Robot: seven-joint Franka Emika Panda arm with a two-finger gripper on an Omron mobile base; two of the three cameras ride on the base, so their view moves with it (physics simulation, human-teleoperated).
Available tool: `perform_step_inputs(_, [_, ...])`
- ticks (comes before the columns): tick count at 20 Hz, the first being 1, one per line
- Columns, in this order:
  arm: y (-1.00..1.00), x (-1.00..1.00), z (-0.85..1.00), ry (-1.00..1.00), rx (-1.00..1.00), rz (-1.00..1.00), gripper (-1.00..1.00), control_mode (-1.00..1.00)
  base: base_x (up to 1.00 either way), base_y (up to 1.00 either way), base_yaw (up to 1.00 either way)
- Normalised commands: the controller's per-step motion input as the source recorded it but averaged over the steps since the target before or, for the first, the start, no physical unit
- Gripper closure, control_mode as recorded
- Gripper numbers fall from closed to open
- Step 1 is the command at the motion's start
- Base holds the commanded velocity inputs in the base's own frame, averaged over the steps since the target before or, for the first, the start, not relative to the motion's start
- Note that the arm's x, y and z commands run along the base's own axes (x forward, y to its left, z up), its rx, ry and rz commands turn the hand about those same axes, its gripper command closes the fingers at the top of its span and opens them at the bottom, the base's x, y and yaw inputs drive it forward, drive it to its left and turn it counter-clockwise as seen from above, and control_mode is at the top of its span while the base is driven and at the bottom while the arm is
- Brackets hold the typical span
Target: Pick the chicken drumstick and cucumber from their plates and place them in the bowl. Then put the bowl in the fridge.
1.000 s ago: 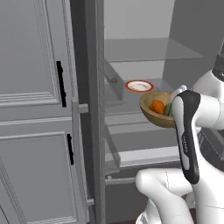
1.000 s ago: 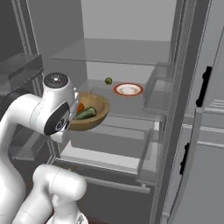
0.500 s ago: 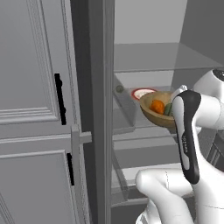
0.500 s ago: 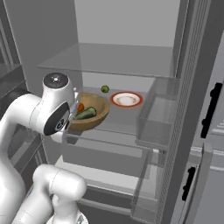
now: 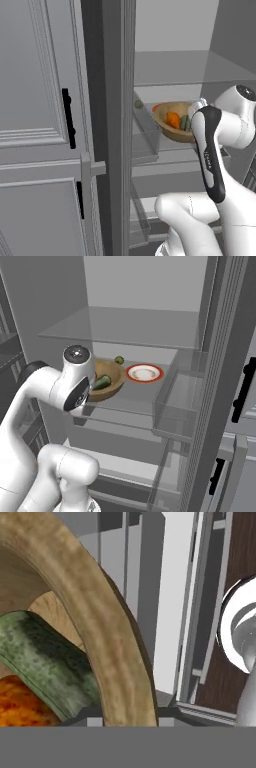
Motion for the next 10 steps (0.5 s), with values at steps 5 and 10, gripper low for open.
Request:
perform_step_inputs(5, [0.06,0.46,-0.53,-0.07,0.01,0.02,1.00,-1.00,0.00,0.00,0.00])
perform_step_inputs(10, [0.00,0.70,-0.51,0.00,0.00,0.06,1.00,-1.00,0.00,0.00,0.00])
